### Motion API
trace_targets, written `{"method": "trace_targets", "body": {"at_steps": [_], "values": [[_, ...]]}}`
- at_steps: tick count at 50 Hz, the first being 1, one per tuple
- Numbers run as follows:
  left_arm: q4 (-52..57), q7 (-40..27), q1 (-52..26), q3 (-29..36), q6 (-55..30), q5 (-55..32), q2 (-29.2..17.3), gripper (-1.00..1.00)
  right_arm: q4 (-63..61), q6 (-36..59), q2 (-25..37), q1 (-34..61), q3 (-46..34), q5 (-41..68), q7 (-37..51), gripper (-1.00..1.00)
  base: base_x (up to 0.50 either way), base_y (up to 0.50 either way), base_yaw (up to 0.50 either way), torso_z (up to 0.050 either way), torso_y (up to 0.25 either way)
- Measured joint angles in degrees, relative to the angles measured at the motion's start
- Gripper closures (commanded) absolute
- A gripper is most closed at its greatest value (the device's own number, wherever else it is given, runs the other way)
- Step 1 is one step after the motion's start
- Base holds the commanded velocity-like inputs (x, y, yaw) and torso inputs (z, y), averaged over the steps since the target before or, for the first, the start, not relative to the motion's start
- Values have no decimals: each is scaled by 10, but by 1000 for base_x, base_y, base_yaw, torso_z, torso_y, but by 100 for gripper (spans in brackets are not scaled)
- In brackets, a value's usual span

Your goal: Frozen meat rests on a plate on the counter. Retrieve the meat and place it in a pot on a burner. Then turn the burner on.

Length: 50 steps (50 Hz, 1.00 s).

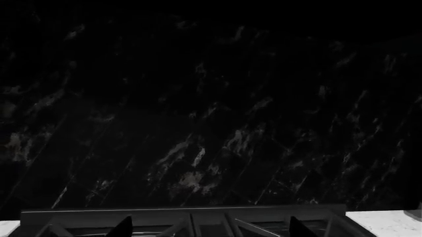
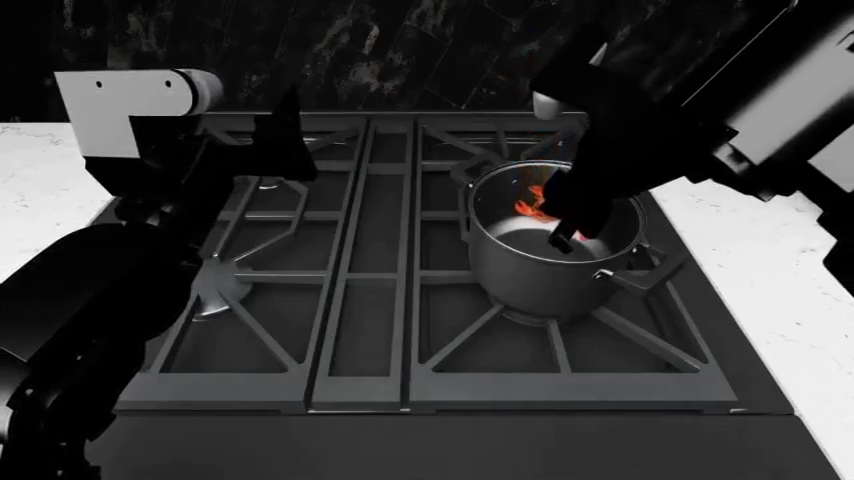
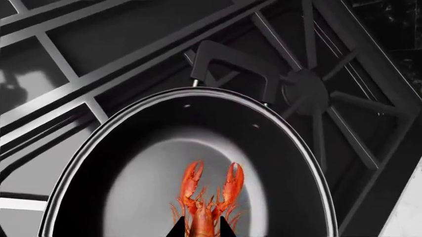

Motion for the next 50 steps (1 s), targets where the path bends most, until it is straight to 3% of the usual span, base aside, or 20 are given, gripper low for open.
{"method": "trace_targets", "body": {"at_steps": [7,8,33,50], "values": [[-2,0,-1,1,1,1,0,-100,6,-4,-3,-1,-5,-4,-3,100,0,0,0,0,0],[-2,0,-1,1,1,1,0,-100,7,-4,-3,-1,-5,-4,-4,-100,0,0,0,0,0],[-5,-3,-1,2,4,0,-2,-100,-11,4,3,11,6,1,7,-100,0,0,0,0,0],[-1,-4,2,4,9,1,-3,-100,-96,44,33,25,58,42,57,-100,0,0,0,0,0]]}}
